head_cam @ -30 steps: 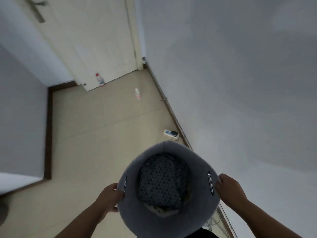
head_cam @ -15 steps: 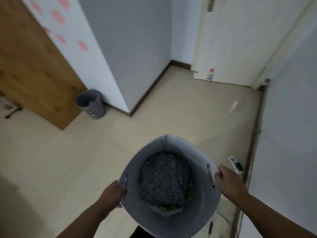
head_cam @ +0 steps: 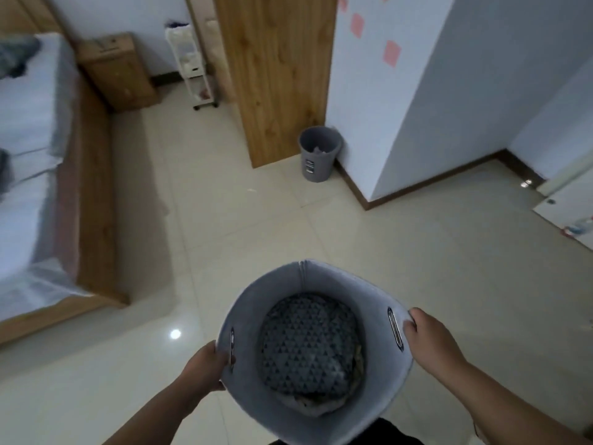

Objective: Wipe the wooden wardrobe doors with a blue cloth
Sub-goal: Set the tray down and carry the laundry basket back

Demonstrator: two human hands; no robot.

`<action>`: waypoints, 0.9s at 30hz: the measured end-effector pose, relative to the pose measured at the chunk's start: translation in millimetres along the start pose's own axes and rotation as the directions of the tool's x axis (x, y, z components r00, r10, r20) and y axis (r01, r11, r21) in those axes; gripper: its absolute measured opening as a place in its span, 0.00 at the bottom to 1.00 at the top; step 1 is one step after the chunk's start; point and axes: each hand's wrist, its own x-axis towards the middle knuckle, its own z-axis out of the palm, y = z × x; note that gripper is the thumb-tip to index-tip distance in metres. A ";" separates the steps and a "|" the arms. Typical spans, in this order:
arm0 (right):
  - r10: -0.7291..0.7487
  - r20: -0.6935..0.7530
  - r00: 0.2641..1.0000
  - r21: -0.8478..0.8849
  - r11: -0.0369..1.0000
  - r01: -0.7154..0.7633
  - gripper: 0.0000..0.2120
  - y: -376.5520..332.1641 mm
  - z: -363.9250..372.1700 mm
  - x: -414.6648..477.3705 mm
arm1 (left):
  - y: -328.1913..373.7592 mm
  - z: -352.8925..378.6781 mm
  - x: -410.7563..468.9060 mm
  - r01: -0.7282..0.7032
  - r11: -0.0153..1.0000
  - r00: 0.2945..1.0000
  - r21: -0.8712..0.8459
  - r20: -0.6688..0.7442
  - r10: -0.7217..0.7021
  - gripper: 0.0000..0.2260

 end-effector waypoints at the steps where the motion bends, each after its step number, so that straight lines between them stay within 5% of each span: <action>1: -0.020 0.005 1.000 -0.014 1.000 0.020 0.15 -13.4 1.9 6.7 | -2.2 -8.4 1.9 0.005 1.000 1.000 -0.024 -0.015 -0.005 0.15; 15: -0.204 0.197 0.959 -0.127 0.965 0.231 0.16 -138.7 7.0 152.3 | 51.4 -86.7 72.3 0.094 0.988 0.956 -0.120 -0.268 -0.123 0.16; 27: -0.343 0.244 0.907 -0.058 0.929 0.367 0.14 -334.4 11.8 283.4 | 106.8 -196.5 155.6 0.087 0.950 0.906 -0.301 -0.372 -0.201 0.15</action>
